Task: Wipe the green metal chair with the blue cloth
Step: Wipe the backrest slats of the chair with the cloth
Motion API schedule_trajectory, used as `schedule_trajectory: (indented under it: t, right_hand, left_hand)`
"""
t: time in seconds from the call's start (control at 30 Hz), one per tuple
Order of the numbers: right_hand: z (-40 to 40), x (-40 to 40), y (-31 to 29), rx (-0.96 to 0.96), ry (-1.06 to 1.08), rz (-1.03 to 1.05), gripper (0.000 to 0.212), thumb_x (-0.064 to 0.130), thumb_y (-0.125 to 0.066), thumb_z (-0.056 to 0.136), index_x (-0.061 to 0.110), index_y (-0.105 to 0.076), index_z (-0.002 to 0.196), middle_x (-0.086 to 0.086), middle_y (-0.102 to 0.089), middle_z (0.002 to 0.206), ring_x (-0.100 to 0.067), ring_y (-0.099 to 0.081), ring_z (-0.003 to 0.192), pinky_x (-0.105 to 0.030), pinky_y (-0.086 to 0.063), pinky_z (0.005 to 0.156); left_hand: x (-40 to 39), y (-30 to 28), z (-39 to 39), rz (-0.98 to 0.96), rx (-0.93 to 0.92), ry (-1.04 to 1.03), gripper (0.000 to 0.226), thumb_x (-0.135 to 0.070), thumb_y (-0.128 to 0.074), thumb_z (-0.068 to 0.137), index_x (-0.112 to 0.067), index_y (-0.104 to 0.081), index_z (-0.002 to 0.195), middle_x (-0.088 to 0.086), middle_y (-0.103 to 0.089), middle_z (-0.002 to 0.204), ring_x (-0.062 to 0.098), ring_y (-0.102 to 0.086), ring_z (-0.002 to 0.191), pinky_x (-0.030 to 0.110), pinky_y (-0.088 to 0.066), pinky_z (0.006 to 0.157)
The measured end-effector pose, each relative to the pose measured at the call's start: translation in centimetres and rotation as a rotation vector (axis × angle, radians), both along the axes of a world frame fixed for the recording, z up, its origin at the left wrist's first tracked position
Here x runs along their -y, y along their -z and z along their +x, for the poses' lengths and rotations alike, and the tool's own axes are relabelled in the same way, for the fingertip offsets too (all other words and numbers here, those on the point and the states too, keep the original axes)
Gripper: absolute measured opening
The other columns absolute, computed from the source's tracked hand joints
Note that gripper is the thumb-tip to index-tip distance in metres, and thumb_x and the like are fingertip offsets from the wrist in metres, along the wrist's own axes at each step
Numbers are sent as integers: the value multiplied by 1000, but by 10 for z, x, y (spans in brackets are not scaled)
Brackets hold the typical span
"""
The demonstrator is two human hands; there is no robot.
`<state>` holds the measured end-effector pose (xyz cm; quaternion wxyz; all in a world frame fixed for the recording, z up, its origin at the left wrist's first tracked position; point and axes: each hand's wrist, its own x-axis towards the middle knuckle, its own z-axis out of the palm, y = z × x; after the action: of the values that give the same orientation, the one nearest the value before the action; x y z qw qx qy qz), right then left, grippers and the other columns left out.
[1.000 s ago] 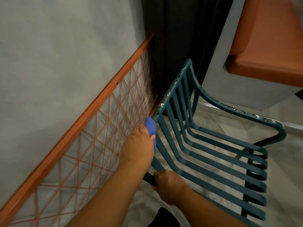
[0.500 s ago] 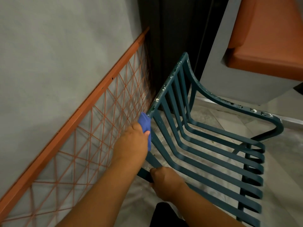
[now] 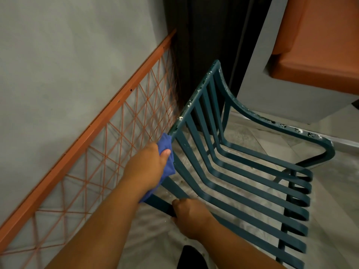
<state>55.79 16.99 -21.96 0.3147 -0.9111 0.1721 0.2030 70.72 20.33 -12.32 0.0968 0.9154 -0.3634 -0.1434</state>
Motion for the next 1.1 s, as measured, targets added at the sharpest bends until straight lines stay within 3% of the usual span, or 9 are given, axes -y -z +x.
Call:
schedule_trajectory:
  t: [0.1,0.3,0.43,0.5,0.7,0.8,0.97,1.03,1.1]
  right_hand:
    - [1,0,-3,-19,-36,5,28,27,-52,96,14,-54,122,-9,-61,112,-24,-59,98,-34,-48,83]
    - [1,0,-2,-27,-61,-10,27,24,-50,97,12,-53,120,-10,-61,112,-26,-59,99,-36,-49,84]
    - [0,-1,3,-48,-81,-11,27,25,-49,97,11,-54,120,-11,-62,111,-26,-59,97,-39,-50,87]
    - [3,0,4,-56,-80,1,28,26,-48,98,11,-54,120,-11,-62,112,-26,-60,98,-39,-50,88]
    - [2,3,1,-57,-39,33,27,25,-52,96,15,-53,121,-8,-61,111,-24,-59,98,-35,-47,83]
    - [-1,2,-2,-39,-45,31,26,25,-51,96,14,-53,120,-9,-61,111,-25,-59,98,-35,-47,81]
    - [-1,6,-6,-46,-97,33,24,25,-48,98,11,-54,117,-12,-62,112,-28,-59,98,-38,-48,82]
    - [1,8,-6,-64,-103,37,25,23,-49,97,11,-53,119,-12,-62,114,-28,-59,100,-39,-50,85]
    - [1,9,-7,-88,-105,57,28,22,-51,97,11,-53,122,-12,-61,115,-28,-59,102,-40,-50,89]
  left_hand:
    - [-7,-10,8,-54,-276,-69,48,-46,-30,98,-9,-54,116,13,-62,112,22,-56,95,30,-39,85]
    - [21,3,-25,138,323,-11,51,-43,-28,99,-7,-28,135,15,-50,128,26,-56,103,33,-45,77]
    - [-6,25,-46,263,493,140,91,-34,-45,91,-11,27,143,14,28,153,46,-8,139,48,-31,106]
    - [-9,31,-47,286,500,164,98,-32,-48,89,-15,34,139,10,39,148,45,13,140,54,-21,110]
    - [42,15,-2,134,288,186,69,-35,-25,101,-14,26,143,12,16,157,31,-2,145,42,-27,113]
    - [28,15,-6,159,313,255,88,-31,-44,96,-22,33,139,11,24,155,31,-14,142,37,-38,105]
    - [-4,21,-18,216,397,349,109,-18,-55,87,-22,45,129,4,44,145,36,7,143,36,-35,105]
    - [9,16,-15,196,389,314,91,-26,-43,96,-14,39,135,9,30,153,33,5,144,34,-31,109]
    - [30,6,-11,98,217,158,67,-28,-31,100,-10,13,147,15,-7,157,31,-23,140,36,-31,107]
